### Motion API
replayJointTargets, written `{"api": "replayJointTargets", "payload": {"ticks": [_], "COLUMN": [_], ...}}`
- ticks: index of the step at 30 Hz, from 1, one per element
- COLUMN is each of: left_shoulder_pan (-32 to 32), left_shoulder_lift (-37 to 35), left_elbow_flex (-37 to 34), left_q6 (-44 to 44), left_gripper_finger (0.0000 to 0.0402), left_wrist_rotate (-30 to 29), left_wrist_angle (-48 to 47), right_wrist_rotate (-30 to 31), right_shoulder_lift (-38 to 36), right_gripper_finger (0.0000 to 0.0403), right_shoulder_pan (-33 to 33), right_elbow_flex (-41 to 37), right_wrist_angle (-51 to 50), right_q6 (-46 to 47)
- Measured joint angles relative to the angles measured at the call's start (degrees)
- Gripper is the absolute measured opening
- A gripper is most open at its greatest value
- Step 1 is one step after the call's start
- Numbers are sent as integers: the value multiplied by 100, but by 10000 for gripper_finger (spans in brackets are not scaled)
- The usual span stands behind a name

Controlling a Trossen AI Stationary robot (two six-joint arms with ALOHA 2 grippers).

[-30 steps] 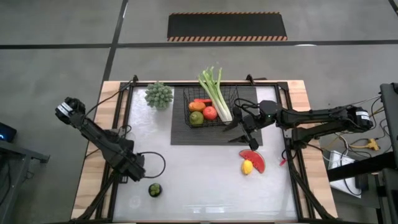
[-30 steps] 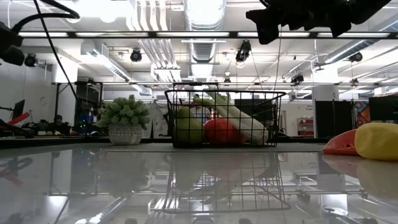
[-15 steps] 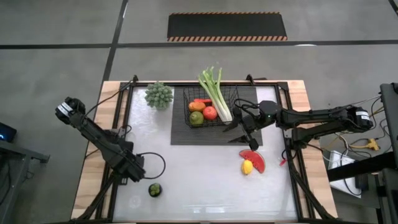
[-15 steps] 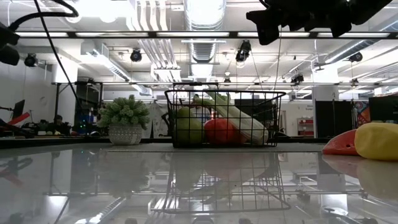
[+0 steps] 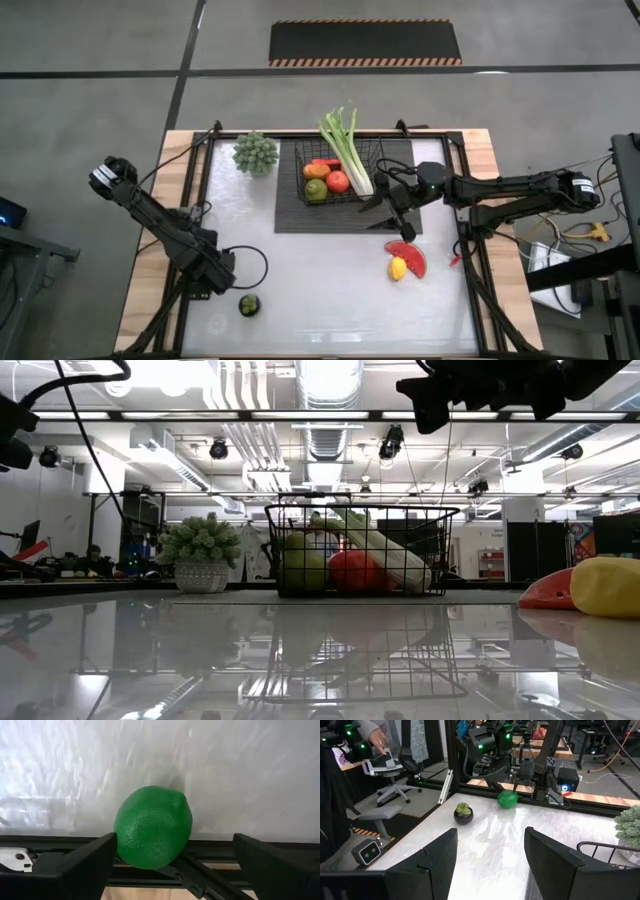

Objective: Build produce basket
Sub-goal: Put the green lime into the black wire basket

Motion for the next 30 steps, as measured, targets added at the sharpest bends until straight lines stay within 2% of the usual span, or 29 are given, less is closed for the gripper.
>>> {"api": "replayJointTargets", "payload": {"ticks": [4, 12, 15, 18, 25, 28, 30], "left_shoulder_pan": [-4, -3, -2, -2, 0, 0, 6], "left_shoulder_lift": [0, 11, 11, 13, 208, 221, 208], "left_elbow_flex": [-124, -684, -803, -835, -760, -701, -533], "left_q6": [385, 443, 487, 739, 901, 873, 871], "left_gripper_finger": [379, 380, 374, 350, 266, 251, 248], "left_wrist_rotate": [2, -81, -85, -131, -133, -224, -546], "left_wrist_angle": [1, 72, 363, 646, 599, 568, 587], "right_wrist_rotate": [0, 0, -2, -2, -2, -2, -2], "right_shoulder_lift": [0, 0, 0, 0, 0, 2, 2], "right_gripper_finger": [215, 215, 215, 215, 215, 215, 215], "right_shoulder_pan": [0, 0, 0, 0, 2, 1, 2], "right_elbow_flex": [-34, -120, -131, -137, -150, -159, -166], "right_wrist_angle": [10, 15, 15, 15, 13, 15, 15], "right_q6": [10, 17, 22, 74, 68, 33, -11]}}
